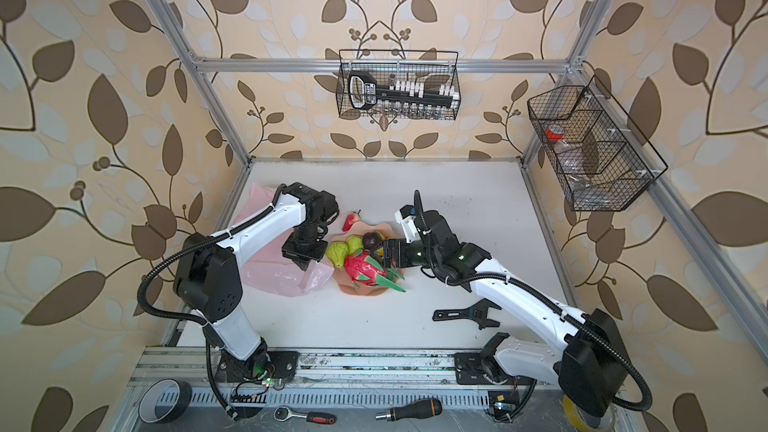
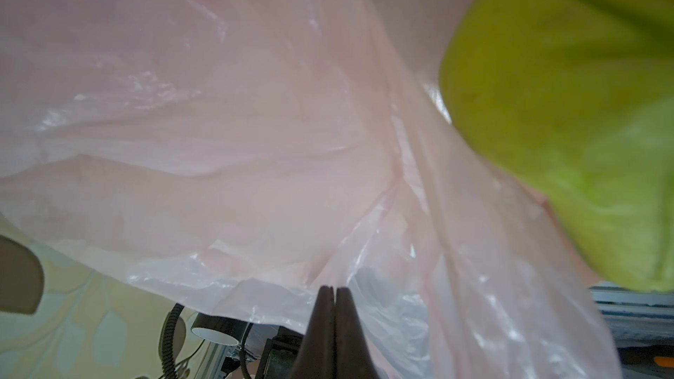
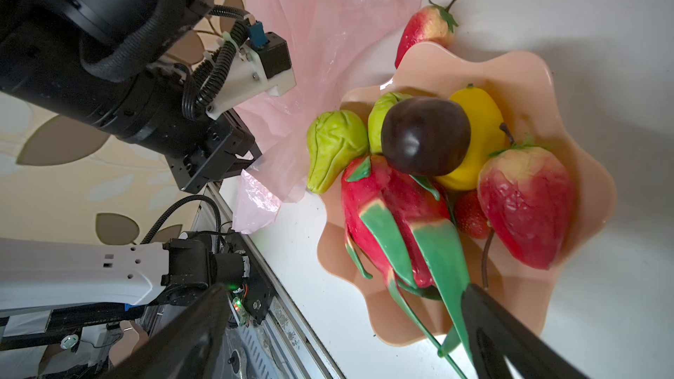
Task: Place the fruits into the plastic bag
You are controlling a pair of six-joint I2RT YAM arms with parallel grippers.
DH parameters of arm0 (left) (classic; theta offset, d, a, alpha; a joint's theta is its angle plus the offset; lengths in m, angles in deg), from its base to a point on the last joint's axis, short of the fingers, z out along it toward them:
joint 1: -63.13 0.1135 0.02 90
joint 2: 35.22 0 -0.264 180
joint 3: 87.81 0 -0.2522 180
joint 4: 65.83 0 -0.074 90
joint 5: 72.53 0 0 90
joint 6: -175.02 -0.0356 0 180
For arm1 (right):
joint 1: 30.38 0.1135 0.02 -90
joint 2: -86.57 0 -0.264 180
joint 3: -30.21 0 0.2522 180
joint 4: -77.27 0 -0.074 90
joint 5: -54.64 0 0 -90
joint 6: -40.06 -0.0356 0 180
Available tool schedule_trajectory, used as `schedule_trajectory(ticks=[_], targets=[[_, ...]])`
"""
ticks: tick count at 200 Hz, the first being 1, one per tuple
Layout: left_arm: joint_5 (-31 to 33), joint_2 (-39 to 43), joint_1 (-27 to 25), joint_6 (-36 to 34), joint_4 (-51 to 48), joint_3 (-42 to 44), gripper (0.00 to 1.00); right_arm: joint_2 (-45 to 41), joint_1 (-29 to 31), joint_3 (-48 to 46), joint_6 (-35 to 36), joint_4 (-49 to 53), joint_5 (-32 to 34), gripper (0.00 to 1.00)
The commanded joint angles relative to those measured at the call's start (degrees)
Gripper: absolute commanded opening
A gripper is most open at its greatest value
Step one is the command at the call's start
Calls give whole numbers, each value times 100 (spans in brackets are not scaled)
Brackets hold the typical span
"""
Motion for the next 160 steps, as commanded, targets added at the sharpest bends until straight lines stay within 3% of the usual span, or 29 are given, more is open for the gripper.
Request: schedule_trajectory(ticks=[1, 99, 132, 160], targets=[[90, 393, -22, 218, -171, -138, 0, 173, 34, 373, 102, -5, -34, 100], [-200, 759, 216, 240, 93, -287, 0, 343, 4, 571, 277, 154, 48, 100], [-157, 618, 215, 43, -57, -402, 44, 279, -9, 516, 320, 245, 66, 100], [84, 484, 215, -86, -78, -343, 59, 214, -48, 426, 328, 285, 55, 100]])
